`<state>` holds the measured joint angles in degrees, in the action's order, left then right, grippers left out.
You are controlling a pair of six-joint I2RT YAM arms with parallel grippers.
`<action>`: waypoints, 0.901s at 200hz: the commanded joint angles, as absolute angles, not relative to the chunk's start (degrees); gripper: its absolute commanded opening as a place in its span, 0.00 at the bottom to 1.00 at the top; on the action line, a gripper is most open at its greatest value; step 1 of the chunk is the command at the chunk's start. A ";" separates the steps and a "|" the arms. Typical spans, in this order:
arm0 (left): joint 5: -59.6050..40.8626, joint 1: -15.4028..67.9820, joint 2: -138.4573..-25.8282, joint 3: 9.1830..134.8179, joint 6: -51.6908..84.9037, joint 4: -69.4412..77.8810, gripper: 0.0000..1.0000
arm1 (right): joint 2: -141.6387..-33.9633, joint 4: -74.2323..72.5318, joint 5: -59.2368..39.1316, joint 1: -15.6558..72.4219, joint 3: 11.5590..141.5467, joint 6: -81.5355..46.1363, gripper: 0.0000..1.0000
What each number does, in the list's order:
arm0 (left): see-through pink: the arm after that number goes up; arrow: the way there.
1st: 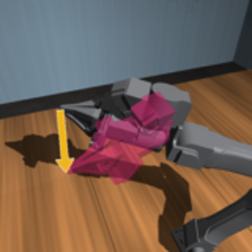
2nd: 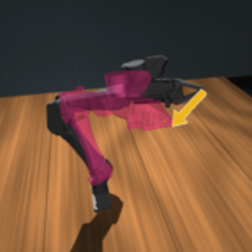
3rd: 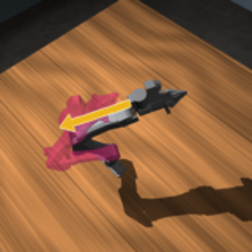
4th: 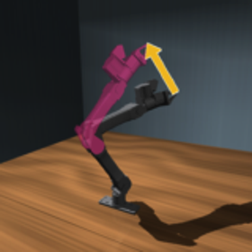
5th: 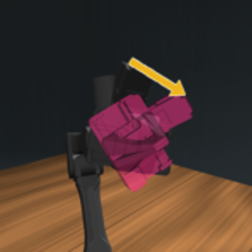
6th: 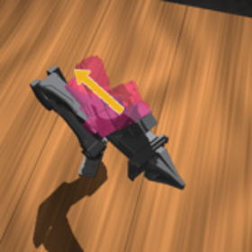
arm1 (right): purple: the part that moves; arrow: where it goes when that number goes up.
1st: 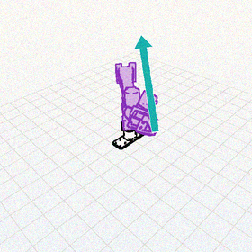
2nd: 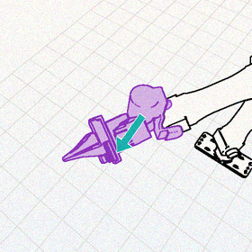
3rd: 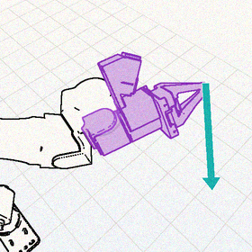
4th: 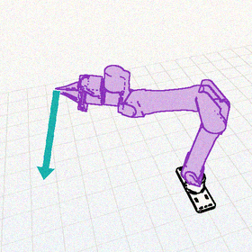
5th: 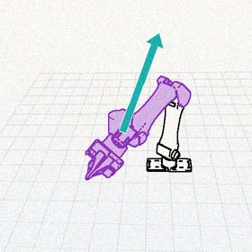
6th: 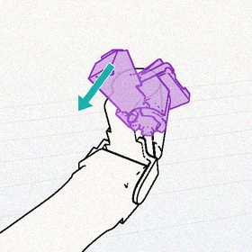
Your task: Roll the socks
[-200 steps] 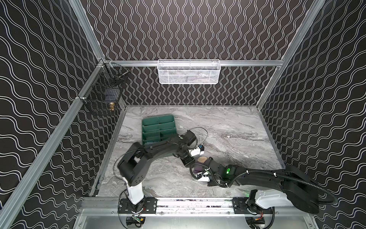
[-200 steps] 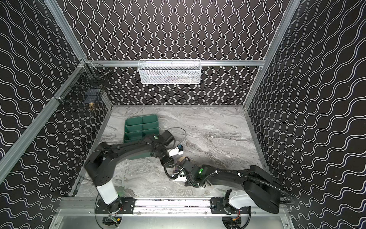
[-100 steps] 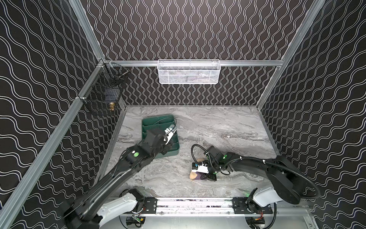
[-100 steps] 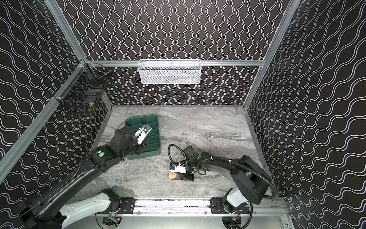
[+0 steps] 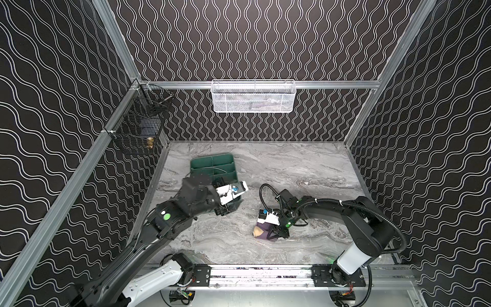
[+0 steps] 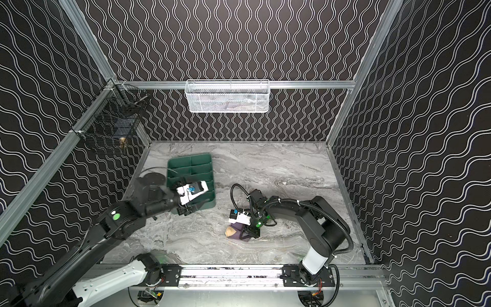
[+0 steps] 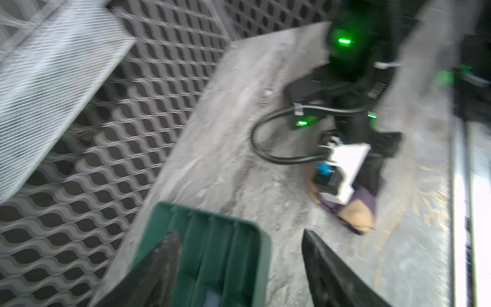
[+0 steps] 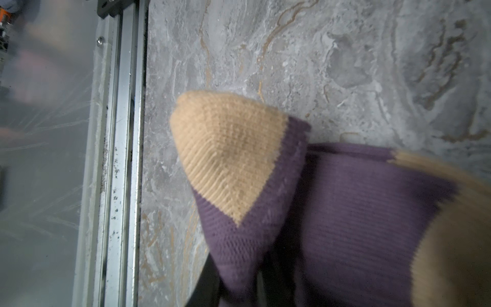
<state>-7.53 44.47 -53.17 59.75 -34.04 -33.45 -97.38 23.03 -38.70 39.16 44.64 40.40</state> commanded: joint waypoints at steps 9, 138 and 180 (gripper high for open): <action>2.55 57.46 -57.10 53.19 -40.81 -34.16 0.75 | -100.23 23.64 -17.97 37.99 43.54 42.57 0.00; 21.82 74.62 -91.42 44.66 -40.41 -11.18 0.48 | -103.18 25.97 -20.90 36.29 46.06 43.81 0.00; 20.08 73.16 -94.63 44.22 -39.03 -10.55 0.34 | -103.18 26.02 -21.35 36.21 46.06 43.94 0.00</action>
